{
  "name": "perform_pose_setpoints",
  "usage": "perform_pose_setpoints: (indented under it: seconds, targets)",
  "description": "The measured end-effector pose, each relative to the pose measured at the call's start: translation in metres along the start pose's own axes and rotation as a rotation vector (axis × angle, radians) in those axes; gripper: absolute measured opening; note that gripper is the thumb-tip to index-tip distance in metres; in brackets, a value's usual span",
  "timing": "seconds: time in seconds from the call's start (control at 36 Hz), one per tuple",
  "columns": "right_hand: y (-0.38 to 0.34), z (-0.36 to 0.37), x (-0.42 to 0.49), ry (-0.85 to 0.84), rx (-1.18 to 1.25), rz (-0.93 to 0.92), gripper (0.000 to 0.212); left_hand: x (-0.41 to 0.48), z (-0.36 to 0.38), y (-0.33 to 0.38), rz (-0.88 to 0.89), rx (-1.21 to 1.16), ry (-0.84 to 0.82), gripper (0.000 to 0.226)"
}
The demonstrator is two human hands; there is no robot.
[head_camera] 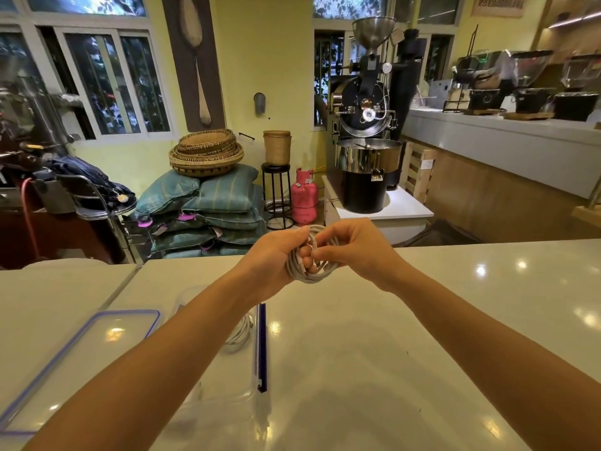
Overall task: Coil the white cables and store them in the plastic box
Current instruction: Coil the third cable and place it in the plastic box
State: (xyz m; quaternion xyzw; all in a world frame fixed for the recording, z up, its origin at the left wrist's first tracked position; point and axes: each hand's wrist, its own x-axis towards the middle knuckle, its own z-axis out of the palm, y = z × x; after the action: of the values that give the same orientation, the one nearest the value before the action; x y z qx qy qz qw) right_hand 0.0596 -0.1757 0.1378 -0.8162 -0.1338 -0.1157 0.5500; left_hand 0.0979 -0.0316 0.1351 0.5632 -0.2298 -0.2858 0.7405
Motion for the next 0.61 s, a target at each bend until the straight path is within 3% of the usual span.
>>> perform_pose_setpoints:
  seconds: [0.19,0.31,0.47,0.61]
  targets:
    - [0.015,0.019,-0.002,0.279,-0.457,-0.271,0.019,0.001,0.002,-0.007,0.08,0.161,0.153,0.03]
    - [0.023,0.028,-0.003,0.365,-0.585,-0.388,0.018,0.0,0.0,-0.01,0.112,0.316,0.226,0.03]
    - [0.032,0.045,-0.001,0.399,-0.561,-0.434,0.017,-0.002,-0.006,-0.013,0.189,0.502,0.35,0.018]
    - [0.036,0.057,0.004,0.369,-0.431,-0.267,0.022,-0.006,-0.016,-0.019,0.14,0.507,0.42,0.013]
